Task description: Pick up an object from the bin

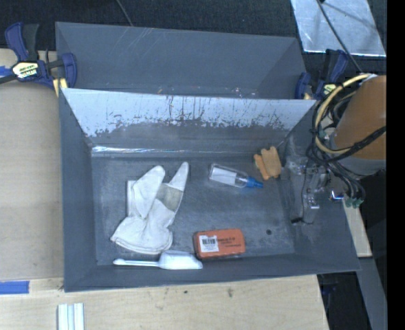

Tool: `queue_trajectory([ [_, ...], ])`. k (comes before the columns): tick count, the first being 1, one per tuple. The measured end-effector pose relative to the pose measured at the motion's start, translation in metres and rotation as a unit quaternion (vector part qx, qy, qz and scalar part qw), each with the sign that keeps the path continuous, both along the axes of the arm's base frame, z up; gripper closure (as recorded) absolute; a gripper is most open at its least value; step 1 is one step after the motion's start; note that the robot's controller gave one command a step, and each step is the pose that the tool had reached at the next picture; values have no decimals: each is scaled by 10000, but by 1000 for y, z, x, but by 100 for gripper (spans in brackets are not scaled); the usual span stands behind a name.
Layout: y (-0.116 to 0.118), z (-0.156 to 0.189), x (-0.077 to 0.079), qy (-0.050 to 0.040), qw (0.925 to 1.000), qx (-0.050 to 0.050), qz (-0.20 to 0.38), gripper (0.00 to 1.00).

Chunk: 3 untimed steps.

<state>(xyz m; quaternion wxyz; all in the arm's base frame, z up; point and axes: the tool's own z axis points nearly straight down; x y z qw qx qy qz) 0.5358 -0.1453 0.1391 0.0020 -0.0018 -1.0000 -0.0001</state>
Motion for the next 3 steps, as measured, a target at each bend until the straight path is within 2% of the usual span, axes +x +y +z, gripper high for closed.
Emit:
queue_trajectory([
  [1, 1, 5, 2, -38, 10000, -7, 14, 0],
  [2, 31, -10, 35, -51, 9955, -16, -951, 0],
  [3, 67, -8, 41, -28, 9852, 6, -1716, 0],
])
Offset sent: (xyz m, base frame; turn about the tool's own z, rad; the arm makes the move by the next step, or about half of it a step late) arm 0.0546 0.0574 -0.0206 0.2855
